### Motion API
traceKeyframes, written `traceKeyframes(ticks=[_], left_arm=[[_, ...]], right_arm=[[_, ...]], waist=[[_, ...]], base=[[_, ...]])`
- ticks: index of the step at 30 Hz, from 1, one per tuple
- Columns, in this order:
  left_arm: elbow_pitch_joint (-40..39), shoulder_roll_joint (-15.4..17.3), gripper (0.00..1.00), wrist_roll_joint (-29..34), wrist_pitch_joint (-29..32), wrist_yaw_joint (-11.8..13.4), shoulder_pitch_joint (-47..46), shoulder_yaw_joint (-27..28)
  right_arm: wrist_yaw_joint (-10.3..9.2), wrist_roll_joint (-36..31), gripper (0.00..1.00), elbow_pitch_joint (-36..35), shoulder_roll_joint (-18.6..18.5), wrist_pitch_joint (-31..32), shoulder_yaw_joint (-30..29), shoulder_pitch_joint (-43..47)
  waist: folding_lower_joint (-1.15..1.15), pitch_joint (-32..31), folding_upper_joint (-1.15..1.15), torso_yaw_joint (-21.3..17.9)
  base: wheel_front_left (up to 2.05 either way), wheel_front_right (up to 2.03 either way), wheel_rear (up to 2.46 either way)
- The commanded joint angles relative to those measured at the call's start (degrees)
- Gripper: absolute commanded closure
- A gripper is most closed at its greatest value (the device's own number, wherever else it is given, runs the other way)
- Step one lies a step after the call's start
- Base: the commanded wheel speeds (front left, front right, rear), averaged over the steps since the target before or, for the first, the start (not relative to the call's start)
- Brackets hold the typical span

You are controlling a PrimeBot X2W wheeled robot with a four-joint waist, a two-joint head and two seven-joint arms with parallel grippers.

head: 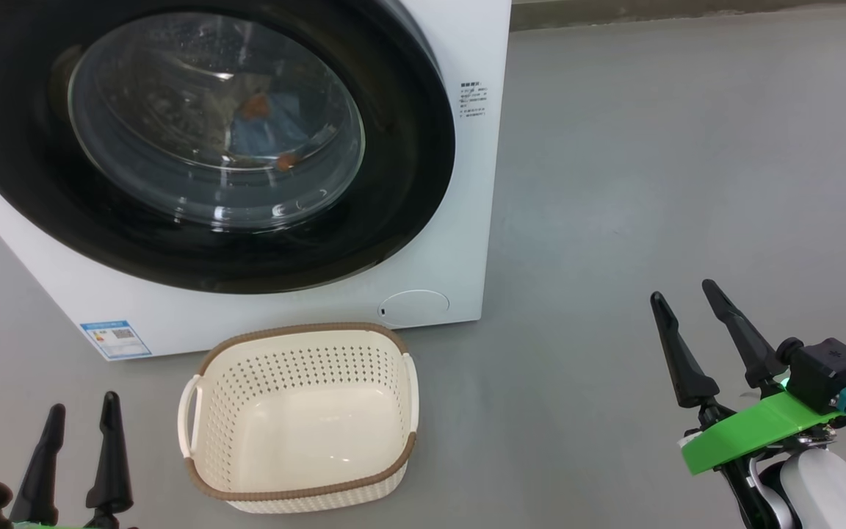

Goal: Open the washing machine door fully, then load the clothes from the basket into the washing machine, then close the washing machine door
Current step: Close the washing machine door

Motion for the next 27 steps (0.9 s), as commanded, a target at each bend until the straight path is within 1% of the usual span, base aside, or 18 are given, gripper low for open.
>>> traceKeyframes(ticks=[1,9,27], left_arm=[[-1.7,1.6,0.0,0.1,-0.4,0.0,-1.3,1.8],[-1.5,2.0,0.0,-0.5,-0.4,0.0,-1.5,0.8],[-1.4,2.1,0.0,-1.0,-0.4,0.0,-1.1,0.0]], right_arm=[[-0.14,-0.4,0.0,-1.5,-0.5,-0.3,0.6,-0.1],[-0.14,-0.9,0.0,-1.1,-0.1,-0.3,0.7,-0.2],[-0.14,-0.8,0.0,-0.5,-0.7,-0.3,1.3,0.0]], waist=[[0.0,0.2,0.0,0.1],[0.0,0.0,0.0,0.3],[0.0,-0.8,0.0,0.7]], base=[[0.0,0.0,0.0],[0.0,0.0,0.0],[0.0,0.0,0.0]])
